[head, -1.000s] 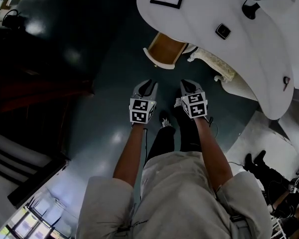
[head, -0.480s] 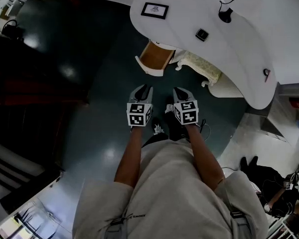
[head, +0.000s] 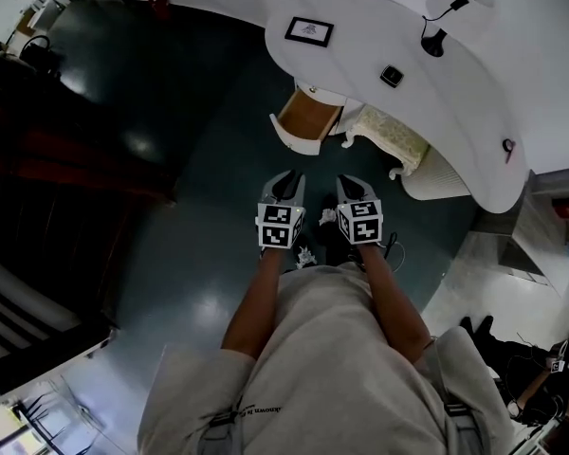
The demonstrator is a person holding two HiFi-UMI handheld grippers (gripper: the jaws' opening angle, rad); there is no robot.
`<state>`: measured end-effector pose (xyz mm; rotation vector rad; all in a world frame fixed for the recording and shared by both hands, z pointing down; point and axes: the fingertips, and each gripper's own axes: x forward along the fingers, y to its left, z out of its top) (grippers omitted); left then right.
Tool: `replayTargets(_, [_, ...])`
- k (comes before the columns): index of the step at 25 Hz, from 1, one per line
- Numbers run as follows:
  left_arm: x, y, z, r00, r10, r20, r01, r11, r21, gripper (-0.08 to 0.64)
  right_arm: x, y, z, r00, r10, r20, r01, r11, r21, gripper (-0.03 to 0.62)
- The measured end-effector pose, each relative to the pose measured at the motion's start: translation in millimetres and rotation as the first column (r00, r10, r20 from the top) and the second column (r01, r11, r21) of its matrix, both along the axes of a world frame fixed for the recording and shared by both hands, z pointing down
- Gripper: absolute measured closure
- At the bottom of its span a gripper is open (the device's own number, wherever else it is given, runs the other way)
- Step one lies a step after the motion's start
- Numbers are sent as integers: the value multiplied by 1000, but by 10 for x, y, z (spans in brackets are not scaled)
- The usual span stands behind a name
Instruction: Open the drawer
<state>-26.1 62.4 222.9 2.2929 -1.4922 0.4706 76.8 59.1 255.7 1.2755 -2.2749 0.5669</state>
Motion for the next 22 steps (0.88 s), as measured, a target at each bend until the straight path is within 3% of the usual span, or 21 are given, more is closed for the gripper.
replayTargets(8, [39, 153, -46, 1000, 7, -16, -7, 1000, 20, 491, -50, 180, 15, 1000, 1, 22, -1, 1000, 13, 577])
replayTargets(15, [35, 186, -60, 1000, 4, -8, -4, 1000, 26, 543, 46, 210, -30, 997, 51, 50, -52, 999, 15, 577])
replayTargets(22, [170, 155, -141, 997, 56, -52, -54, 998, 43, 551, 65, 181, -122, 998, 47, 47, -49, 998, 41, 577])
